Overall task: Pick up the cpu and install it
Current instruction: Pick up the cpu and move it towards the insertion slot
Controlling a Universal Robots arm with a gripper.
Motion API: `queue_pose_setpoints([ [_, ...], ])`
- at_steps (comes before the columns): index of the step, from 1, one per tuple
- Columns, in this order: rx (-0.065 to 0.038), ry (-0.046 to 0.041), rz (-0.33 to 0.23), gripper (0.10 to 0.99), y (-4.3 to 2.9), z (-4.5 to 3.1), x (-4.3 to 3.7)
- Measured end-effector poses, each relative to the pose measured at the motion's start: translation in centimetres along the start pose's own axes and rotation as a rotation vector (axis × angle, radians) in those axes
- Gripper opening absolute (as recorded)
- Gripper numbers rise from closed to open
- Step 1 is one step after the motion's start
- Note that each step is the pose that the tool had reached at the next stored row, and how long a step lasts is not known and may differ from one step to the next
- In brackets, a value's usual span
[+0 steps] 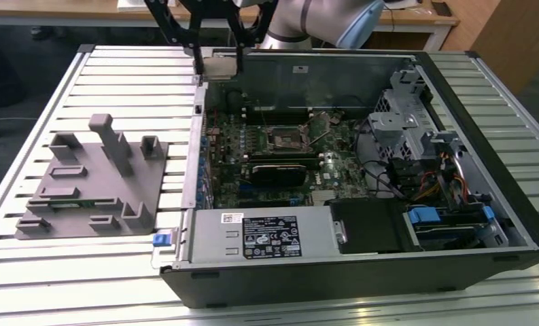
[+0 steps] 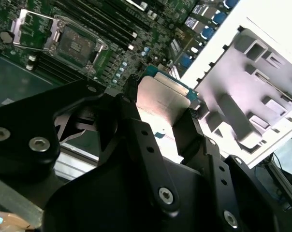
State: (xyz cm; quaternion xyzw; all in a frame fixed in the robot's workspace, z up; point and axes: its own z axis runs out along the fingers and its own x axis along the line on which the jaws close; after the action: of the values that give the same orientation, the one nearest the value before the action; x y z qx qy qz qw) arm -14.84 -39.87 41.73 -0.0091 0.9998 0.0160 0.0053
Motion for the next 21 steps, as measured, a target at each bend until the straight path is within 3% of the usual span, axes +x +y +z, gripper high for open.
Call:
queue_pose_setpoints([
  [6, 0.000, 0.0001, 0.000, 0.541, 0.50, 0.18, -1.89],
  [12, 0.000, 0.0000, 0.000, 0.541, 1.25, 0.40, -2.96],
  [21, 0.000, -0.0002, 0.000, 0.541, 1.56, 0.60, -5.79],
])
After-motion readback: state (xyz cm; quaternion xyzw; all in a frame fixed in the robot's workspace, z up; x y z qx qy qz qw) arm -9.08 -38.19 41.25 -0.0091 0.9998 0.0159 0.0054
